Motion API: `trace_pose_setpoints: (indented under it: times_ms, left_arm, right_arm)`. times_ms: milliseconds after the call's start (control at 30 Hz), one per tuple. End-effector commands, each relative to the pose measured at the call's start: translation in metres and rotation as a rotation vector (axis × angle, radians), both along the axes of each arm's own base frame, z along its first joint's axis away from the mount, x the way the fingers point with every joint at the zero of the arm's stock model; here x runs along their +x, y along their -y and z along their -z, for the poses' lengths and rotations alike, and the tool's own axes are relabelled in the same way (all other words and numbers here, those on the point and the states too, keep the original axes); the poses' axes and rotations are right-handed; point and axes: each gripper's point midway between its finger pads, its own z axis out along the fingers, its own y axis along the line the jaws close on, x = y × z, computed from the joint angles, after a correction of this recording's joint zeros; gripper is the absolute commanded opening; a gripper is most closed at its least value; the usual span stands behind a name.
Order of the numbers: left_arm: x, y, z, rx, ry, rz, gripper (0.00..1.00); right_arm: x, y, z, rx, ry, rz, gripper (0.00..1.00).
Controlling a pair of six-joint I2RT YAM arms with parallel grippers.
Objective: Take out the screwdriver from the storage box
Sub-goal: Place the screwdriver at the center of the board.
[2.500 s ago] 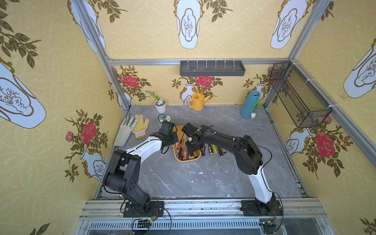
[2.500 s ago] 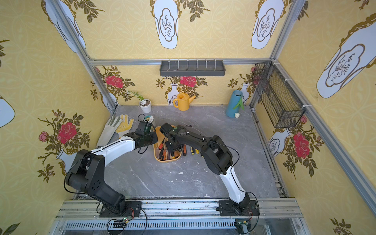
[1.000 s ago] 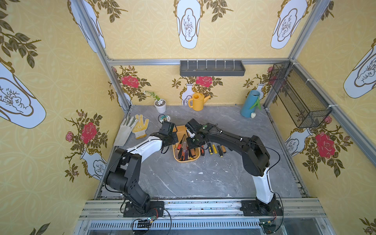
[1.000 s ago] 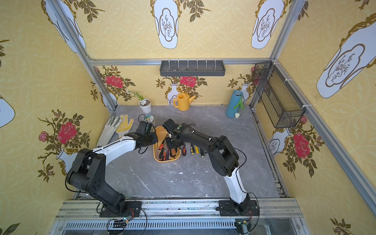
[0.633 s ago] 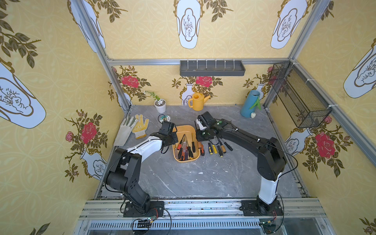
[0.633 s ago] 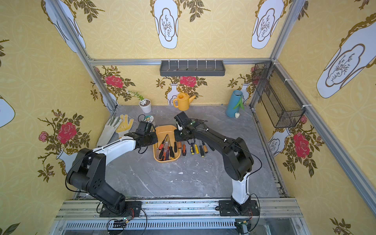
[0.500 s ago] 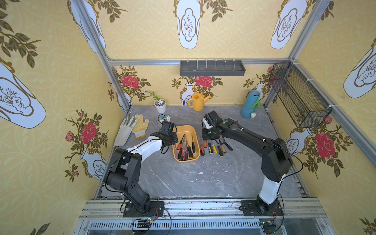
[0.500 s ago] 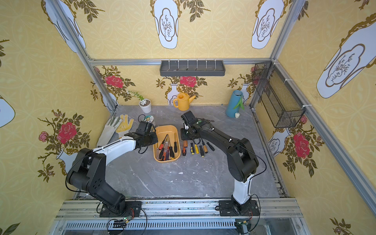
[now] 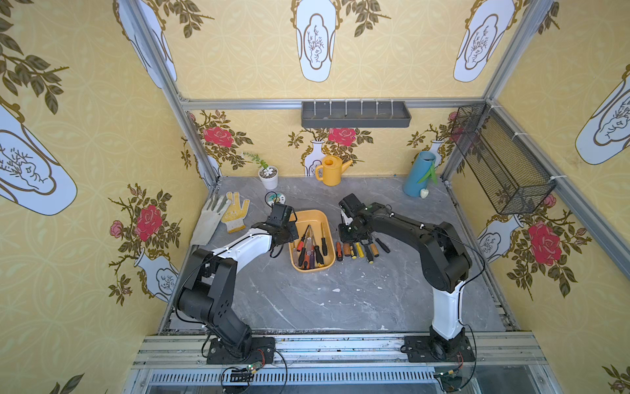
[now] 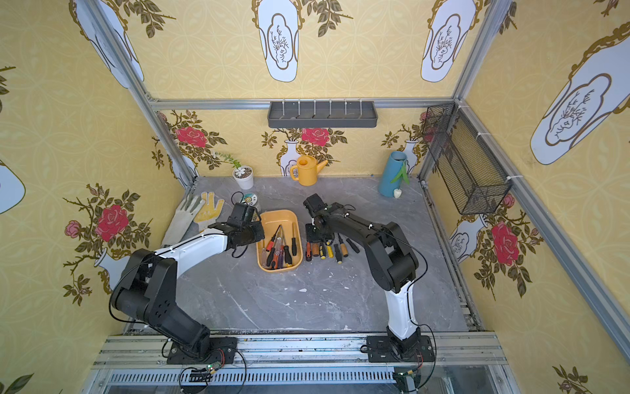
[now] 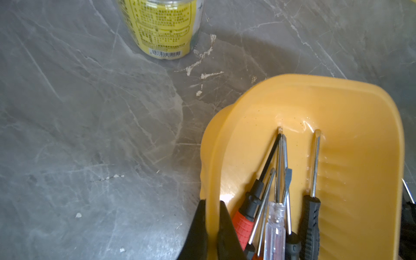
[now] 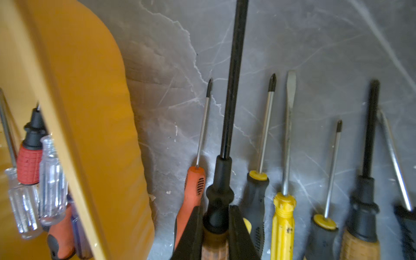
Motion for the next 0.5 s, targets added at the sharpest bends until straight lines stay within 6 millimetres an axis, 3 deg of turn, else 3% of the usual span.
trace_pose_setpoints:
  times_ms: [0,267,467]
  left_arm:
    - [0.007,0.002,-0.006,-0.010,0.030,-0.002,0.00]
    - [0.007,0.002,-0.005,-0.012,0.031,0.001,0.00]
    - [0.007,0.002,-0.009,-0.018,0.042,-0.008,0.00]
  right_arm:
    - [-0.004,-0.001,0.008,-0.017,-0.030,-0.013,0.00]
    - [-0.005,0.000,0.023,-0.071,-0.050,-0.005,0.02]
    - [-0.005,-0.003,0.022,-0.077,-0.053,-0.016,0.31]
